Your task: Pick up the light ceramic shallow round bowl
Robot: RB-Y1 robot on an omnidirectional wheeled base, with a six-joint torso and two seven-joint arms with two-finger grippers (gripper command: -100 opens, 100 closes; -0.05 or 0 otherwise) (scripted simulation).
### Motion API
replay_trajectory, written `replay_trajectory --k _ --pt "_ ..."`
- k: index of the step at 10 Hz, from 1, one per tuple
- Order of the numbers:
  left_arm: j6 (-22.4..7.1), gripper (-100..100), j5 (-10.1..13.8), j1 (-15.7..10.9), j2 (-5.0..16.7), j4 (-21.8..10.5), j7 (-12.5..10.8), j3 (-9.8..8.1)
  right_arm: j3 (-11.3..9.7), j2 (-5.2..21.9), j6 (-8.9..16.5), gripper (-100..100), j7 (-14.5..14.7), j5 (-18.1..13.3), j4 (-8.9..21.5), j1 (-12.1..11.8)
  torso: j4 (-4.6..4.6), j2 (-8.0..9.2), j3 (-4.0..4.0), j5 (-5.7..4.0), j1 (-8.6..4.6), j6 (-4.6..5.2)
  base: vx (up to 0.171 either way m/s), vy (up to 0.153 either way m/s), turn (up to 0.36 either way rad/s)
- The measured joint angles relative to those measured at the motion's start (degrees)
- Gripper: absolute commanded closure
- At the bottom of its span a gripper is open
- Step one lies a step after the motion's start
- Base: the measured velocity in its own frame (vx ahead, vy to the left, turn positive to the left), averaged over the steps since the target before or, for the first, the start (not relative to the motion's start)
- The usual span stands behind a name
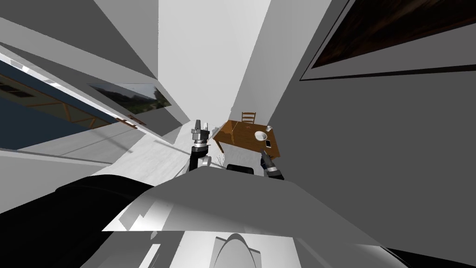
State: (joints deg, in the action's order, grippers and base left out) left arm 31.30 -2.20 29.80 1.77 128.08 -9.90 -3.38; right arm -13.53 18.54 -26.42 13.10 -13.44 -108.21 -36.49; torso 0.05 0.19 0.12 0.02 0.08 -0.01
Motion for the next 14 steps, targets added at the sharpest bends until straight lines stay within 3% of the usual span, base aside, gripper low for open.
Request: replay_trajectory --k 8,11,14 --pt "0.00 0 0.00 0.00 0.00 0.00 0.00 0.00 -5.63 7.48 0.30 -100 2.33 -5.41 11.29 -1.11 0.02 0.09 0.06 0.01 0.02 0.01 -0.051 0.051 0.141" --pt "0.00 0 0.00 0.01 0.00 0.00 0.00 -0.01 -6.89 9.89 -1.73 -100 3.62 -7.14 17.94 -1.38 0.00 -0.05 -0.02 0.00 -0.04 0.04 -0.027 0.055 0.161" --pt "0.00 0 0.00 0.01 0.00 0.00 0.00 -0.01 -9.10 14.18 -1.29 -100 4.53 -9.75 24.54 -0.81 0.00 -0.05 -0.03 0.03 0.03 0.05 -0.028 0.076 0.221"
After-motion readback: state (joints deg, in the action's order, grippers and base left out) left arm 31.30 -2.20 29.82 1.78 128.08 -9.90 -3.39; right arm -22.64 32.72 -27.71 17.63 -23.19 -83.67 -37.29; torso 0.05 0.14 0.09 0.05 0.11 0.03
